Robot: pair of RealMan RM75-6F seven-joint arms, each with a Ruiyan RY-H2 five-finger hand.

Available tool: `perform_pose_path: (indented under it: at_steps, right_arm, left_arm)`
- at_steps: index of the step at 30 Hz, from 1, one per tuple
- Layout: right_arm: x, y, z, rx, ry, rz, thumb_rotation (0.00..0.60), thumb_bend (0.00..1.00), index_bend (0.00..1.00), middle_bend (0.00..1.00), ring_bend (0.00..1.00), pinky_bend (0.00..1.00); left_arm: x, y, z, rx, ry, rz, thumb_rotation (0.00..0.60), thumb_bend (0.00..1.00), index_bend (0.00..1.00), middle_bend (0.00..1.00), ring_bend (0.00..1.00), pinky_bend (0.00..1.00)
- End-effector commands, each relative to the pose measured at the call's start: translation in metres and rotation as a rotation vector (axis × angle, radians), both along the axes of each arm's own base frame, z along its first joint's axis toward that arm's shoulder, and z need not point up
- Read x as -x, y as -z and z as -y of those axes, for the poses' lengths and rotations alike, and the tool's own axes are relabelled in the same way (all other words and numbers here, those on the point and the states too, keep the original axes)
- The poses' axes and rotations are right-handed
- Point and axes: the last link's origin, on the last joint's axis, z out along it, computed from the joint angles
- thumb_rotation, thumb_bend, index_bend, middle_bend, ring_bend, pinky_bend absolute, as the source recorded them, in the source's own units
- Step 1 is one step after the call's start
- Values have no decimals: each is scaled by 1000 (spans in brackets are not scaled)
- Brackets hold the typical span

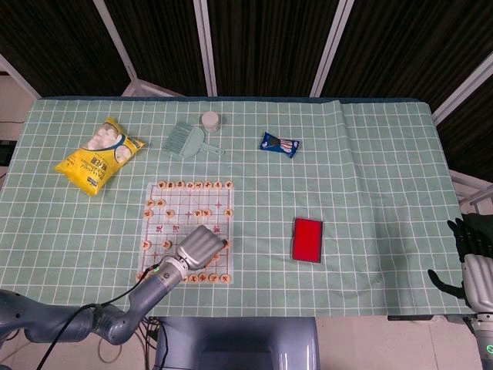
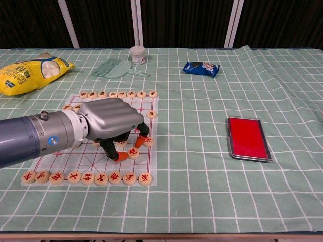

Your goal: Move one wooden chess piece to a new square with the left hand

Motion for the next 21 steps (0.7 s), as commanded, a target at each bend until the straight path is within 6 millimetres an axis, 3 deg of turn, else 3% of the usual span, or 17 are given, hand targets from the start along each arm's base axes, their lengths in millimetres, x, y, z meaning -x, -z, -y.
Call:
perform_pose_path:
  at_steps: [1,12,21]
  right_arm:
    - [0,0,0,0,1,0,600,303,0,0,0,0]
    - [0,0,0,3,2,1,600,302,0,0,0,0]
    - [0,0,-1,1,0,-6,600,303,0,0,0,0]
  left_arm:
    - [0,0,0,-1,1,1,600,297,507,1000,964,952]
    - [-3,-14,2,-13,2,40,600,297,506,1000,964,952]
    - [15,-35,7,-29,-16,44,600,297,506,1000,965,952]
